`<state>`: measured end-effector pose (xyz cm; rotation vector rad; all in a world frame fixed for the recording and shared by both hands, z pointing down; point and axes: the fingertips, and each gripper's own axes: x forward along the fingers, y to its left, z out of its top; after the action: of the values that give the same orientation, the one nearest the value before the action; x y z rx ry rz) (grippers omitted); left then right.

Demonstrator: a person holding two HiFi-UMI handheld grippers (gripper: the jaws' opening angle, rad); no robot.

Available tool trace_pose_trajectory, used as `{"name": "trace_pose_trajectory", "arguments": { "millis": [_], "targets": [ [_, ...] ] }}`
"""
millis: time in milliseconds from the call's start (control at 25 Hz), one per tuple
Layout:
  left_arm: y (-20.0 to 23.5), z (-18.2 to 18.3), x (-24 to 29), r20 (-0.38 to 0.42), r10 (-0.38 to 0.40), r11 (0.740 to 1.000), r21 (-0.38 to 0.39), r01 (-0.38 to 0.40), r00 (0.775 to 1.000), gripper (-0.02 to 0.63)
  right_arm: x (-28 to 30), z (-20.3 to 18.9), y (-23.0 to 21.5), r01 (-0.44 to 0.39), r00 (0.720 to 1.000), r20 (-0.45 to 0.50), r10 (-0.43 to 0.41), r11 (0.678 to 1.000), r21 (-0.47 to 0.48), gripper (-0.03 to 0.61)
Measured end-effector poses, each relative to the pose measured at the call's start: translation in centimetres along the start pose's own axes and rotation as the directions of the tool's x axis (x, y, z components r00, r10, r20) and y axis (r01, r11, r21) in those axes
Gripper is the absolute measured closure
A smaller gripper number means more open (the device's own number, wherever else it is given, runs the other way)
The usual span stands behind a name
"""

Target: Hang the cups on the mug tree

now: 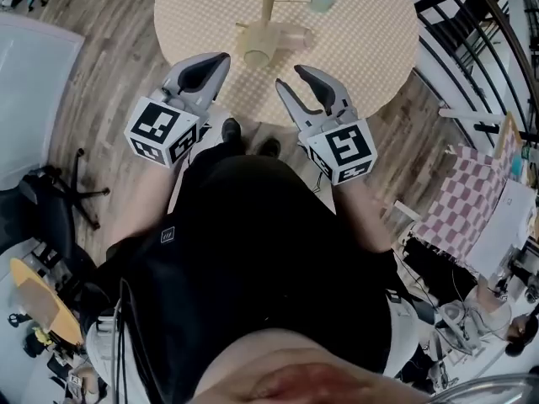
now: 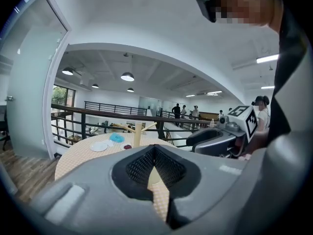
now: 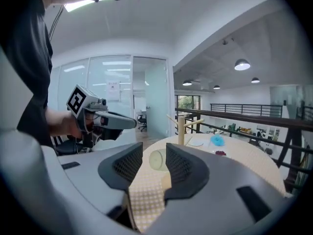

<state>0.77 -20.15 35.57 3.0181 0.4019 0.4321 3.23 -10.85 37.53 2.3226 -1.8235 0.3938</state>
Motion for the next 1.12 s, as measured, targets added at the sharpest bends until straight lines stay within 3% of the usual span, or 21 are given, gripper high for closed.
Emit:
{"name": "trace_pose_trajectory", "arguments": {
  "millis": [200,400,520,680,840,960,1120],
  "targets": [
    [-1.3,0.2,-0.6,0.026,-0.013,1.0,-0.012,0.013,1.0,0.607,-0.2,-0.2,0.4,-0.035,0.998,0.054,0.03,0.995,0.093,0.482],
    [-1.8,0.5,-1.1,0.077,-0.092,0.993,-0.071,0.097,0.993,0.607,-0.7,1.4,1.0,-0.05,0.991,0.132,0.024,0.979,0.197,0.545],
    [-1.7,1.2,-1.2,0.1,-0.125,0.988,-0.075,0.133,0.987,0.607,-0.9,1.9,1.6,-0.052,0.988,0.152,0.022,0.979,0.195,0.557],
    [-2.2,1.6,-1.0,0.095,-0.159,0.987,-0.013,0.161,0.983,0.609,-1.3,2.0,2.0,-0.063,0.985,0.168,0.031,0.98,0.188,0.561],
    [-2.4,0.6,-0.2,0.077,-0.221,0.973,-0.045,0.225,0.972,0.609,-1.4,1.4,1.6,-0.05,0.985,0.172,0.008,0.969,0.242,0.561],
    [-2.4,0.4,-0.1,0.09,-0.239,0.967,-0.066,0.245,0.967,0.607,-1.2,0.8,1.4,-0.027,0.991,0.137,-0.006,0.971,0.239,0.561],
    [-3.6,0.8,0.1,0.1,-0.253,0.967,-0.01,0.255,0.962,0.607,-1.9,-0.4,0.2,-0.027,0.996,0.091,0.005,0.971,0.239,0.561]
  ]
}}
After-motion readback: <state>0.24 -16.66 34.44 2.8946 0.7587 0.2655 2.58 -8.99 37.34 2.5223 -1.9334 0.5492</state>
